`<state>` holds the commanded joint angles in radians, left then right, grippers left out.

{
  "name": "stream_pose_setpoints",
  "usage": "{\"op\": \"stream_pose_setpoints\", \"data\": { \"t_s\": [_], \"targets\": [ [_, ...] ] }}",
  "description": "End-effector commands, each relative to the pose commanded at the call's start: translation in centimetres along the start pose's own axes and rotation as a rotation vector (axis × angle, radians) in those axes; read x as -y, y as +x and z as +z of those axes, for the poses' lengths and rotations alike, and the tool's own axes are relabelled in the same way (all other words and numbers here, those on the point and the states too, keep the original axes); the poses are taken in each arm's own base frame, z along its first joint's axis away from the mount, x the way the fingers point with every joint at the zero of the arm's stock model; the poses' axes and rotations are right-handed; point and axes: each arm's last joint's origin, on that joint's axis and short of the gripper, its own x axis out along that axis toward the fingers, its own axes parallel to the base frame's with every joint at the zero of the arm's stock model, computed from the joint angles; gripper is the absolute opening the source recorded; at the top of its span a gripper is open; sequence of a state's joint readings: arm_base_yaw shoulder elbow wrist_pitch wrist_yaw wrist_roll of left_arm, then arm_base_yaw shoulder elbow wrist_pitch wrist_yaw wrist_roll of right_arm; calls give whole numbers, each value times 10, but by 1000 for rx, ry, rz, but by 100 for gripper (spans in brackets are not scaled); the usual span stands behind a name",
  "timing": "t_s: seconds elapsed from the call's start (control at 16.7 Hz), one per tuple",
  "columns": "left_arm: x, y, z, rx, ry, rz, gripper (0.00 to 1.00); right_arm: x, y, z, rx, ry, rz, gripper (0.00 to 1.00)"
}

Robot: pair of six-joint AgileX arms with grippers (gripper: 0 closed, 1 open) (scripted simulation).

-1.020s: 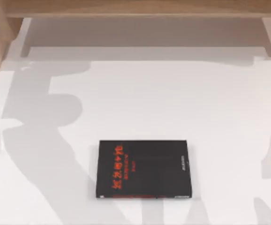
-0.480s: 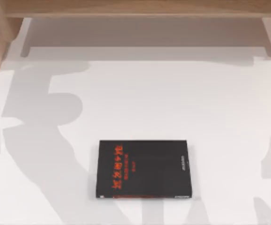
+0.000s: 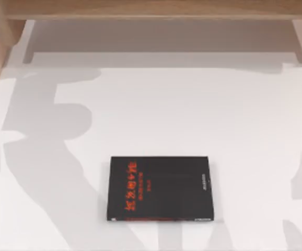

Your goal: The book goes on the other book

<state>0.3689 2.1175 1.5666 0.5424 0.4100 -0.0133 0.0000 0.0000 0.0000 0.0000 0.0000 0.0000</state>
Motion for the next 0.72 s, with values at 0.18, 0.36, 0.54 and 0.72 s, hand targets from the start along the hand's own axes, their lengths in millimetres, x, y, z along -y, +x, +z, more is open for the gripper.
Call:
{"op": "stream_pose_setpoints", "data": {
  "t_s": [0.18, 0.36, 0.54, 0.72],
  "targets": [
    [0, 0, 0, 0, 0, 0, 0, 0, 0, 0, 0, 0, 0, 100],
    [0, 0, 0, 0, 0, 0, 0, 0, 0, 0, 0, 0, 0, 100],
    [-1, -1, 1, 2, 2, 3, 0, 0, 0, 0, 0, 0, 0, 100],
    [-1, -6, 6, 2, 2, 3, 0, 0, 0, 0, 0, 0, 0, 100]
  ]
}}
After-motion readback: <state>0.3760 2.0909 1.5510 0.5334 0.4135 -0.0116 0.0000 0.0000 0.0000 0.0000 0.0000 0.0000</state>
